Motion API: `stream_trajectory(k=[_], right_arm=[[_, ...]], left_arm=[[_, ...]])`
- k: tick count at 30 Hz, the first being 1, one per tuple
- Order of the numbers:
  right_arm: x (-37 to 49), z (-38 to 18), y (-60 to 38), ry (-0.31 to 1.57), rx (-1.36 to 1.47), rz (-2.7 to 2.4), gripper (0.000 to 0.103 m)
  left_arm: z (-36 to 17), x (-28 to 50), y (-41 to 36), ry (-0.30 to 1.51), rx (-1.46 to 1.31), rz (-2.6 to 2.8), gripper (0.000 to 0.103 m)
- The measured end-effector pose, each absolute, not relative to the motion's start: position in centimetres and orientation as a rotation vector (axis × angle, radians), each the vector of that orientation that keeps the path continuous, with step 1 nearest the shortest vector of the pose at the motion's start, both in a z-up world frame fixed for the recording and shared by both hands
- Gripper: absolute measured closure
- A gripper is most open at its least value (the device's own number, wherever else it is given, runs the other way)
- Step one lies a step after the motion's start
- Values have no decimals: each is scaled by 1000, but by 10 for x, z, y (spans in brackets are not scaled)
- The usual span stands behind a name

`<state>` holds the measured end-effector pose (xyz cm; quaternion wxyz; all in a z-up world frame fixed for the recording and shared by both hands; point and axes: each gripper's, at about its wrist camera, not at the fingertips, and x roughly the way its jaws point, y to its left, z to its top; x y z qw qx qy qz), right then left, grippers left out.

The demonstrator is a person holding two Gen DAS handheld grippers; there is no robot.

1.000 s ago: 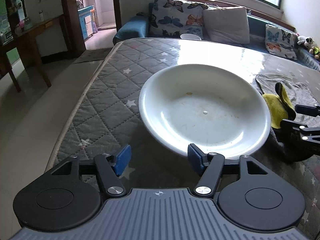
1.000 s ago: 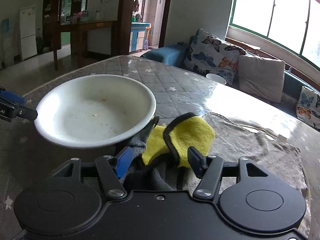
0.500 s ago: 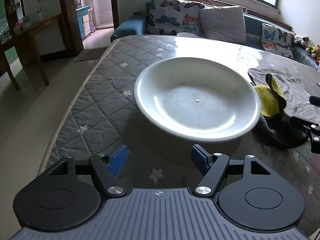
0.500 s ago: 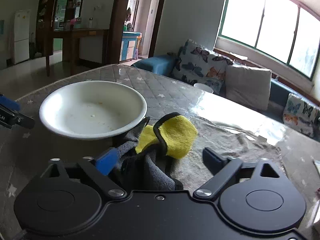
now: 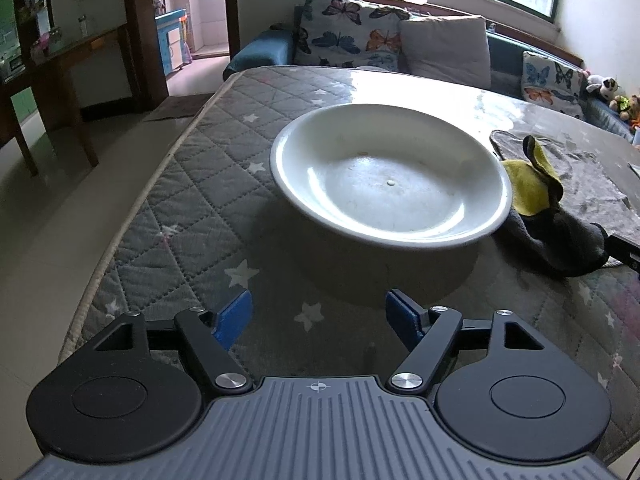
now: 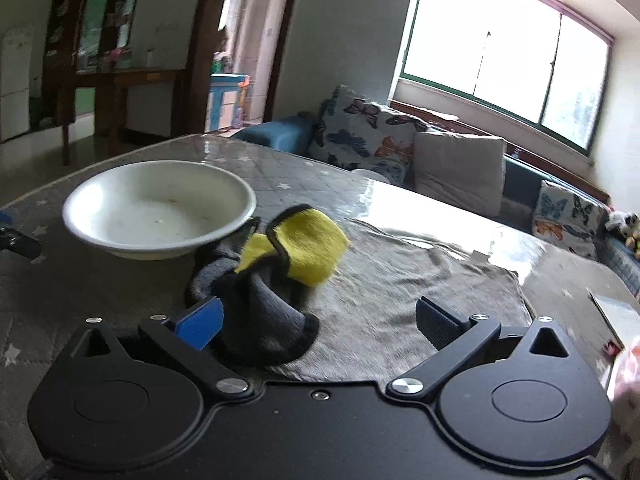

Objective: Clean bowl

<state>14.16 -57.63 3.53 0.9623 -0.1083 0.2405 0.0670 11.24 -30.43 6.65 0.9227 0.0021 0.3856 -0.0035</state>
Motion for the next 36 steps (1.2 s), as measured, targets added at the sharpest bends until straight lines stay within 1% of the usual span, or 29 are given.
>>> stream_trajectory(k=[19, 25, 36], right_arm=[[147, -4, -638, 518, -152, -74, 0], [156, -7, -652, 536, -106, -83, 0], [170, -10, -662, 553, -122, -81, 0]], left_arm=[[50, 111, -286, 732, 23, 26, 24], [43, 119, -275, 708, 32, 32, 23], [30, 142, -257, 696, 29, 6, 22]])
